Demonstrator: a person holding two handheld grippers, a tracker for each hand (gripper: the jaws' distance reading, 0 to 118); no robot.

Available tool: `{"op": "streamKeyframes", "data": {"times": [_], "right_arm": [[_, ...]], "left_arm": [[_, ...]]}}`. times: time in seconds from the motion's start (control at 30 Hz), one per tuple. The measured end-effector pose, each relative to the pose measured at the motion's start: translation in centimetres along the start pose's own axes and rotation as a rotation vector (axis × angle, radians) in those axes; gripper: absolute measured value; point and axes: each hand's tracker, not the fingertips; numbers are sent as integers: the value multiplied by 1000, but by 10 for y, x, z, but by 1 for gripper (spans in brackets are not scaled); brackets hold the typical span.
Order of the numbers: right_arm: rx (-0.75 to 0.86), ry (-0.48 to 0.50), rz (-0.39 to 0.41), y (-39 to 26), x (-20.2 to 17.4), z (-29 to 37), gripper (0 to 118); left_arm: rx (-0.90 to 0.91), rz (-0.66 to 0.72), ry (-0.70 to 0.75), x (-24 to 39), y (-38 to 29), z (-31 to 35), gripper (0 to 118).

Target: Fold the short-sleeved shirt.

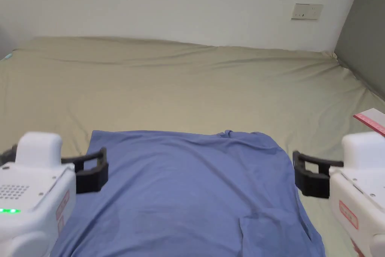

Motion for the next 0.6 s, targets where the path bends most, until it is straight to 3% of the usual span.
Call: {"op": "streamKeyframes", "data": {"times": [0.1, 0.17, 0.2, 0.27, 0.3, 0.4, 0.6], "right_arm": [[96, -18, 50, 22, -25, 15, 106], [133, -8, 44, 29, -36, 19, 97], [141, 17, 42, 32, -40, 22, 81], [151, 37, 29, 34, -45, 24, 15], [167, 33, 20, 33, -49, 27, 5], [171, 48, 33, 35, -55, 31, 3], [164, 53, 69, 35, -57, 31, 2]], "left_arm": [[142, -17, 29, 26, 34, 26, 113], [197, -36, 52, 42, 44, 41, 99], [228, -33, 45, 49, 46, 46, 86], [248, -43, 28, 59, 51, 53, 45], [251, -63, 28, 64, 54, 55, 31], [257, -130, 36, 71, 57, 57, 0], [180, -139, 7, 66, 55, 49, 0]]}}
